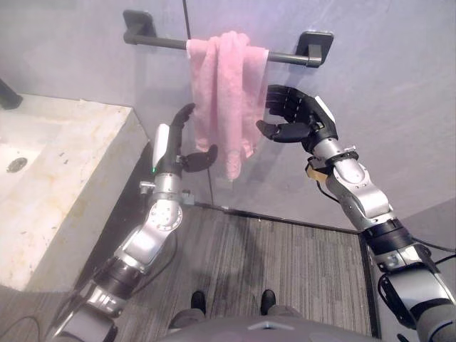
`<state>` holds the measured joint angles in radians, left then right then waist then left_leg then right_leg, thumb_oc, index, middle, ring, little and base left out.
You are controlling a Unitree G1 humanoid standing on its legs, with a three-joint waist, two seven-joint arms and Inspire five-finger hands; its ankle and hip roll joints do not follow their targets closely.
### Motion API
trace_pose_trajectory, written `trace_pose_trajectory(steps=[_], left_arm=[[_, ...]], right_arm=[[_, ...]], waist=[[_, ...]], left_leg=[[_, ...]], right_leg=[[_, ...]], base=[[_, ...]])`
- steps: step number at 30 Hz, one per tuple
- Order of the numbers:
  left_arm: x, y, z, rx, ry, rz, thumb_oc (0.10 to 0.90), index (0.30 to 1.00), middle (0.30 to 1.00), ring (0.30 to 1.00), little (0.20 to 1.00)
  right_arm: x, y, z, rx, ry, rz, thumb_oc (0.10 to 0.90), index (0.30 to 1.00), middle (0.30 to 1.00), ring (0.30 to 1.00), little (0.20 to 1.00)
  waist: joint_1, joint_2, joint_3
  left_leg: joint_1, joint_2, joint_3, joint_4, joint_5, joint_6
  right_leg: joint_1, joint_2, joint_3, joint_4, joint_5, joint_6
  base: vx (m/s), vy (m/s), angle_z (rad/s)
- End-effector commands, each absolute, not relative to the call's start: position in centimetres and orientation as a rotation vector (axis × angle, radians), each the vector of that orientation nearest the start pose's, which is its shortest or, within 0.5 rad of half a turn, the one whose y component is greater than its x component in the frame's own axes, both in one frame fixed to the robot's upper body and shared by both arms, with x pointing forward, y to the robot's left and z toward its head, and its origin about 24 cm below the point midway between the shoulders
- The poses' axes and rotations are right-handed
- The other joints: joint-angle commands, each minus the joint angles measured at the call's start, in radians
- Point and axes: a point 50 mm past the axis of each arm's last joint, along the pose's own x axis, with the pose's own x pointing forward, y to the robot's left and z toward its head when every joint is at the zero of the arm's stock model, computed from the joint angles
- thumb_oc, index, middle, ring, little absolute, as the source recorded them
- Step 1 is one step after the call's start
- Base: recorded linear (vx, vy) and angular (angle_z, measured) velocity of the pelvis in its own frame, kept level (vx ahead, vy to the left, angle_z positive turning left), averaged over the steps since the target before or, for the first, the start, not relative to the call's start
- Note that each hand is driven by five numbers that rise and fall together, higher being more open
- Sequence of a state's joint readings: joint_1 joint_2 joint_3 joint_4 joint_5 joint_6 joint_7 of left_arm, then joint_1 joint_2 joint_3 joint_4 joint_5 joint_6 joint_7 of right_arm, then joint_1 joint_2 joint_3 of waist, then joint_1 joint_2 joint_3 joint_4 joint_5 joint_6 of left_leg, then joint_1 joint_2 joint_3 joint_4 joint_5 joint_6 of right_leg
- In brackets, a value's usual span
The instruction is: Organize the bathroom.
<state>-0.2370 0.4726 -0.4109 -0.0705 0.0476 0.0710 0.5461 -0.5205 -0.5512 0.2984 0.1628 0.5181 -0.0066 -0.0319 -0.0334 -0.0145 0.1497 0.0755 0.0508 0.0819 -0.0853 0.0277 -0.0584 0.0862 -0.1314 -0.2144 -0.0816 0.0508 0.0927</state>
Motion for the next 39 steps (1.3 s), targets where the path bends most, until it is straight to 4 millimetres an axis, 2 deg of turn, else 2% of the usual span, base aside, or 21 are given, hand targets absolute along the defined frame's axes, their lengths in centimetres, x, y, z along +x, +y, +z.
trace_pose_trajectory(steps=[1, 9, 10, 11, 12, 13, 20, 29, 39], left_arm=[[28.5, 14.7, 14.9, 0.503, -0.56, 0.168, 0.8, 0.9, 0.9, 0.9, 0.9], [28.0, 15.5, 14.3, 0.518, -0.53, 0.171, 0.8, 0.9, 0.9, 0.9, 0.9], [27.9, 15.6, 14.2, 0.522, -0.529, 0.171, 0.8, 0.9, 0.9, 0.9, 0.9], [27.8, 15.6, 14.0, 0.521, -0.53, 0.17, 0.8, 0.9, 0.9, 0.9, 0.9], [27.7, 15.6, 14.0, 0.521, -0.531, 0.17, 0.8, 0.9, 0.9, 0.9, 0.9], [27.7, 15.6, 14.0, 0.524, -0.534, 0.171, 0.8, 0.9, 0.9, 0.9, 0.9], [27.6, 16.2, 13.9, 0.519, -0.532, 0.209, 0.8, 0.9, 0.9, 0.9, 0.9], [28.2, 16.6, 15.7, 0.463, -0.595, 0.282, 0.8, 0.9, 0.9, 0.9, 0.9], [29.8, 15.8, 17.5, 0.311, -0.602, 0.332, 0.8, 0.9, 0.9, 0.9, 0.9]], right_arm=[[35.0, -14.9, 23.1, -0.08, -0.523, 0.297, 0.8, 0.9, 0.9, 0.9, 0.9], [35.3, -14.8, 23.8, -0.073, -0.535, 0.292, 0.8, 0.9, 0.9, 0.9, 0.9], [35.3, -14.8, 23.8, -0.075, -0.534, 0.293, 0.722, 0.782, 0.782, 0.782, 0.782], [35.4, -14.8, 23.8, -0.083, -0.537, 0.285, 0.508, 0.462, 0.462, 0.462, 0.462], [35.3, -14.8, 23.8, -0.085, -0.538, 0.283, 0.467, 0.401, 0.401, 0.401, 0.401], [35.3, -14.8, 23.7, -0.09, -0.542, 0.279, 0.4, 0.3, 0.3, 0.3, 0.3], [34.6, -14.6, 23.1, -0.114, -0.55, 0.295, 0.4, 0.3, 0.3, 0.3, 0.3], [33.3, -13.4, 20.8, -0.102, -0.512, 0.353, 0.4, 0.3, 0.3, 0.3, 0.3], [33.3, -12.0, 19.8, -0.119, -0.479, 0.427, 0.4, 0.3, 0.3, 0.3, 0.3]], waist=[[0.039, -0.043, -0.085], [0.071, -0.054, -0.093], [0.073, -0.055, -0.093], [0.075, -0.055, -0.093], [0.075, -0.055, -0.093], [0.075, -0.055, -0.092], [0.061, -0.054, -0.089], [0.028, -0.049, -0.086], [0.008, -0.044, -0.099]], left_leg=[[0.038, -0.045, 0.057, -0.002, -0.088, 0.06], [0.037, -0.053, 0.093, -0.002, -0.096, 0.071], [0.038, -0.053, 0.096, -0.002, -0.096, 0.071], [0.039, -0.055, 0.098, -0.002, -0.096, 0.072], [0.039, -0.055, 0.099, -0.002, -0.097, 0.072], [0.04, -0.056, 0.101, -0.001, -0.098, 0.074], [0.044, -0.058, 0.117, 0.002, -0.101, 0.078], [0.059, -0.058, 0.137, 0.001, -0.106, 0.082], [0.066, -0.052, 0.149, -0.002, -0.104, 0.077]], right_leg=[[-0.073, -0.037, 0.027, 0.146, 0.002, 0.093], [-0.067, -0.065, -0.036, 0.15, 0.035, 0.1], [-0.066, -0.066, -0.04, 0.15, 0.034, 0.1], [-0.064, -0.066, -0.043, 0.147, 0.035, 0.101], [-0.064, -0.067, -0.042, 0.147, 0.036, 0.101], [-0.065, -0.068, -0.042, 0.148, 0.039, 0.102], [-0.069, -0.067, -0.026, 0.15, 0.045, 0.104], [-0.081, -0.063, -0.001, 0.155, 0.052, 0.109], [-0.071, -0.046, 0.005, 0.131, 0.036, 0.108]], base=[[0.07, 0.062, -0.05], [0.07, 0.034, -0.05], [0.07, 0.03, -0.04], [0.04, 0.015, 0.0], [0.04, 0.013, -0.04], [0.02, 0.005, -0.04], [0.01, 0.001, -0.09], [0.0, -0.007, -0.09], [0.01, -0.011, -0.08]])
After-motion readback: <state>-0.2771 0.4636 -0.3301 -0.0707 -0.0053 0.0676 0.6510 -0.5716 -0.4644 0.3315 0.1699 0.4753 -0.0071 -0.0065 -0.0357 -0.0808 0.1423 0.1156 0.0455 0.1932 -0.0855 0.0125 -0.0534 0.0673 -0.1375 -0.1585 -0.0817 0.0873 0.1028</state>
